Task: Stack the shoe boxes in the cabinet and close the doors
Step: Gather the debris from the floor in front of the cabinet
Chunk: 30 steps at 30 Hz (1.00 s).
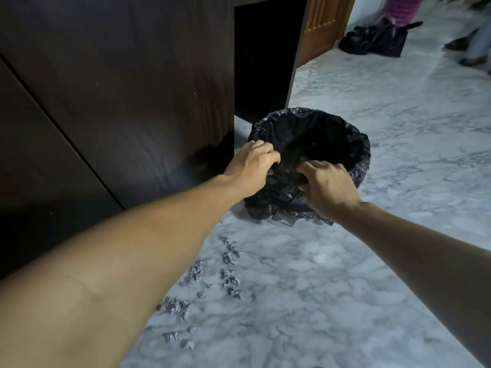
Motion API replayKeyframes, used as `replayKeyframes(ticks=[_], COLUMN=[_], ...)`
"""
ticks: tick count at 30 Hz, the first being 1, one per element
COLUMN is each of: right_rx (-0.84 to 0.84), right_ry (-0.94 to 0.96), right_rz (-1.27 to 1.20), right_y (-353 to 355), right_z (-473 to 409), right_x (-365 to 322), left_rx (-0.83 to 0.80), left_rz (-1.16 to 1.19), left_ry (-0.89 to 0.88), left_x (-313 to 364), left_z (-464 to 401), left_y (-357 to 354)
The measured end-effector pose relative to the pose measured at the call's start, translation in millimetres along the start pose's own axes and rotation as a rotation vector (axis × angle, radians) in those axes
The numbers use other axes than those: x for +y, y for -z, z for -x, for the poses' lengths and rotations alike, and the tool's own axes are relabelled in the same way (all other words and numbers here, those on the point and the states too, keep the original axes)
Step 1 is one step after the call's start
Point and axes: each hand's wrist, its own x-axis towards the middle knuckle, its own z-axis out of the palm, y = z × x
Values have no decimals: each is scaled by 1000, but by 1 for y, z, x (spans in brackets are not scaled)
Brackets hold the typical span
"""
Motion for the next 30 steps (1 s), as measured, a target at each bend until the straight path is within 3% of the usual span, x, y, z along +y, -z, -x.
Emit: replayKeyframes(ticks=[2,5,9,11,19,27,30], right_rx=[7,154,248,164,-446,-636,-689], right_ry=[9,37,195,215,158,92,50], right_rz=[-10,-8,-32,-75,-186,-183,-192], right_y=[1,3,-9,-26,-85,-130,-144], right_z=[8,22,49,65,111,137,143], right_x=[-12,-35,-74,-91,-128,-136,-135], left_rx=[1,23,58,-40,-562,-578,-523], left_rz=[4,-24,10,-7,70,-51,-42], left_ry=[11,82,233,328,622,593,699], left_x=[1,4,2,-2,-4,3,6], left_z=[15,41,102,141,282,360,364], left_y=[7,20,21,13,-18,-59,-70])
